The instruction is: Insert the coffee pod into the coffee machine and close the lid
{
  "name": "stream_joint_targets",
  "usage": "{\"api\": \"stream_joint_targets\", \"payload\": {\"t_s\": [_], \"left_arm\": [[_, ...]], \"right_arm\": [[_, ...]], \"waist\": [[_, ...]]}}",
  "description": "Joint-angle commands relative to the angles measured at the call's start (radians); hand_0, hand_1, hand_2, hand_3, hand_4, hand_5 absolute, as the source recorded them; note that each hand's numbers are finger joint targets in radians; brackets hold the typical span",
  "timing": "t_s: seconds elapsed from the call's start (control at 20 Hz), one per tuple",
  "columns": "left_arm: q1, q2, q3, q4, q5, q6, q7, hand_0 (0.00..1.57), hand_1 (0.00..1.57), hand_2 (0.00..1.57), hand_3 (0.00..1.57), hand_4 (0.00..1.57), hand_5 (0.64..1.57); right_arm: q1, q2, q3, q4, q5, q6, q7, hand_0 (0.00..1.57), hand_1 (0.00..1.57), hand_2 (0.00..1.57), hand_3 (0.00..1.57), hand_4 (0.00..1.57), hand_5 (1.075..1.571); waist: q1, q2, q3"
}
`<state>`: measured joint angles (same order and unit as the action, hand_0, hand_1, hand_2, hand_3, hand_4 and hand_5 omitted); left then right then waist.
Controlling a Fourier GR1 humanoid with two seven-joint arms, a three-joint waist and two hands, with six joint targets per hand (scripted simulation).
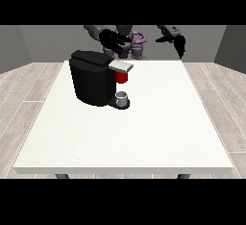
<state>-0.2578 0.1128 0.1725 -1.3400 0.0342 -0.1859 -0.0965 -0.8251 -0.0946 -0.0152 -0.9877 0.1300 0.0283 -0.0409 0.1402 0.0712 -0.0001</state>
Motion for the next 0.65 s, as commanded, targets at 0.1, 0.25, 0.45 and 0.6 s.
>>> {"api": "stream_joint_targets", "payload": {"t_s": [0.1,0.25,0.45,0.6], "left_arm": [[-0.018,0.015,0.000,0.017,-0.008,0.000,-0.051,0.00,0.00,0.00,0.00,0.00,1.571],[0.050,-0.009,-0.001,0.023,0.003,0.004,-0.050,0.00,0.00,0.00,0.00,0.18,1.571],[0.013,0.012,0.024,0.041,0.020,0.009,-0.013,0.00,0.00,0.00,0.00,0.14,1.571],[0.083,-0.002,0.030,0.089,0.021,-0.009,-0.133,0.00,0.00,0.00,0.00,0.19,1.571]], "right_arm": [[0.009,0.032,0.011,-0.030,-0.021,0.047,-0.081,0.00,0.00,0.00,0.00,0.07,1.571],[0.123,0.092,0.083,-0.076,-0.040,0.075,-0.079,0.00,0.00,0.00,0.00,0.26,1.571],[0.296,0.094,0.157,-0.143,-0.201,0.031,-0.147,0.00,0.00,0.00,0.00,0.29,1.571],[0.424,0.094,0.227,-0.190,-0.204,-0.049,-0.178,0.00,0.00,0.00,0.00,0.16,1.571]], "waist": [[-0.036,0.001,0.0001],[-0.060,-0.099,0.0001],[-0.087,-0.150,0.0007],[-0.137,-0.154,0.0000]]}}
